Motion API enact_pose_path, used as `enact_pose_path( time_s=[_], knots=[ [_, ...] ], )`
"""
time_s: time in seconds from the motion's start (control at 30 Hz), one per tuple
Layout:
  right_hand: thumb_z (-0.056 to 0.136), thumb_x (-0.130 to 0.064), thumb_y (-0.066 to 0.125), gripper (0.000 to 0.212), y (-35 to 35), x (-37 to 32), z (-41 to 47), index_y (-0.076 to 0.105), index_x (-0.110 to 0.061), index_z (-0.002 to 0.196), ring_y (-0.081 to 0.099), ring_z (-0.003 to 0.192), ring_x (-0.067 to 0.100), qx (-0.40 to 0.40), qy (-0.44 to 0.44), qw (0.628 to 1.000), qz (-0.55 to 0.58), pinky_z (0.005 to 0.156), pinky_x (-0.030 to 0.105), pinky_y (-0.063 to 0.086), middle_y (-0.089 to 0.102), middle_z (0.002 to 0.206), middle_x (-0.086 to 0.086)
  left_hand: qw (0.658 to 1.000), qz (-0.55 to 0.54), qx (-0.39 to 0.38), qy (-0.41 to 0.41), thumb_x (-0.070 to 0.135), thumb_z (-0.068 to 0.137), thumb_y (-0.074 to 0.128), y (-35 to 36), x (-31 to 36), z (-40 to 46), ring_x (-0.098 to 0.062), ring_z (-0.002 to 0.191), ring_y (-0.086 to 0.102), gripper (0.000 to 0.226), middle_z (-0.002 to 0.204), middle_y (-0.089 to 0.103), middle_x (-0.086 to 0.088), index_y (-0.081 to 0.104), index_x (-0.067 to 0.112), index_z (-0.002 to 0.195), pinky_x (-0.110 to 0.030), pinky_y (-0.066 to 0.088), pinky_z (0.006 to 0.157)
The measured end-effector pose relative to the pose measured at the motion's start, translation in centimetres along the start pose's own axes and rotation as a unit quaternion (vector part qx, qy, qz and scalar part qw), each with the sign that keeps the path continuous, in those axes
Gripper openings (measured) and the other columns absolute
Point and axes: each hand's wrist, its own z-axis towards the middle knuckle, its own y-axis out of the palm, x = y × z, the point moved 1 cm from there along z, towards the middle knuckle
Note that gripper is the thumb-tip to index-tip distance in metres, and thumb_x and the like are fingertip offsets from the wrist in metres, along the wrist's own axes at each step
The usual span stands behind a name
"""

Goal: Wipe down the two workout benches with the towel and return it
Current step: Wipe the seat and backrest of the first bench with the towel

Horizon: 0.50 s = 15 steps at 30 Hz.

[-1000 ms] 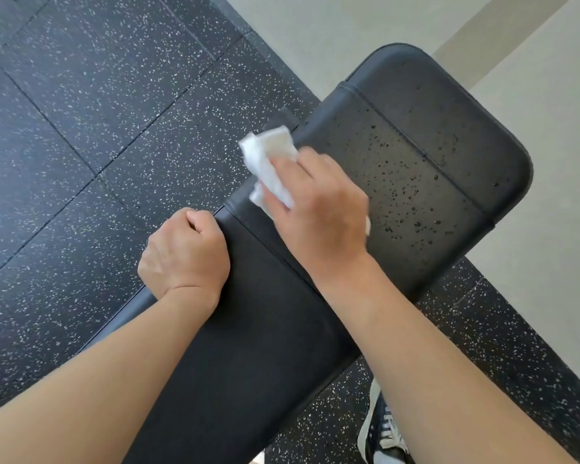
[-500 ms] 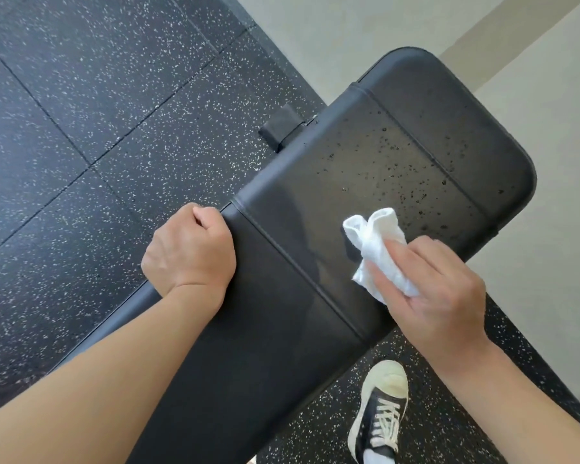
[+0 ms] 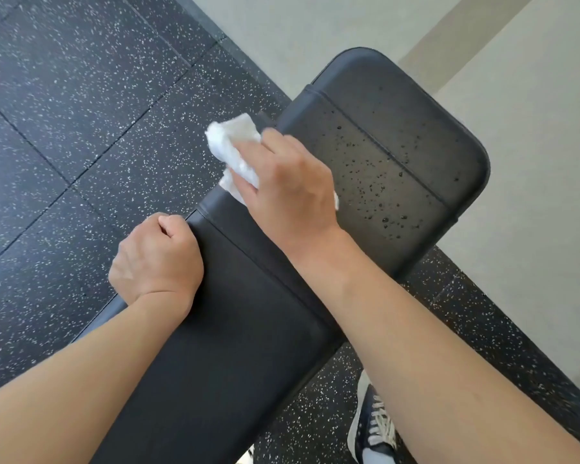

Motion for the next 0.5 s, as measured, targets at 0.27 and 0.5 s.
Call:
enact_pose_path(
  time_s=[0.27, 0.5],
  knots=[
    [0.102, -0.031, 0.07, 0.019, -7.8, 11.6, -12.8, 0.074, -0.013, 0.101, 0.047, 0.066, 0.021, 0.039, 0.003, 0.999, -0.026, 0.055, 0.037, 0.045, 0.051, 0.078, -0.001, 1.0, 0.006, -0.002, -0.003, 0.033, 0.092, 0.027, 0.0, -0.1, 0.0, -0.038, 0.071, 0.045, 0.038, 0.061, 0.038, -0.001, 0.045, 0.014, 0.066, -0.04, 0.032, 0.067],
    [0.098, -0.032, 0.065, 0.019, -4.0, 6.9, -4.7, 0.074, -0.016, 0.091, 0.054, 0.067, 0.025, 0.088, 0.026, 0.994, -0.057, 0.053, 0.036, 0.038, 0.057, 0.076, 0.004, 1.0, 0.005, 0.005, -0.003, 0.033, 0.09, 0.026, -0.1, -0.2, 0.0, -0.037, 0.071, 0.045, 0.037, 0.061, 0.038, -0.001, 0.045, 0.014, 0.065, -0.04, 0.031, 0.068]
  ],
)
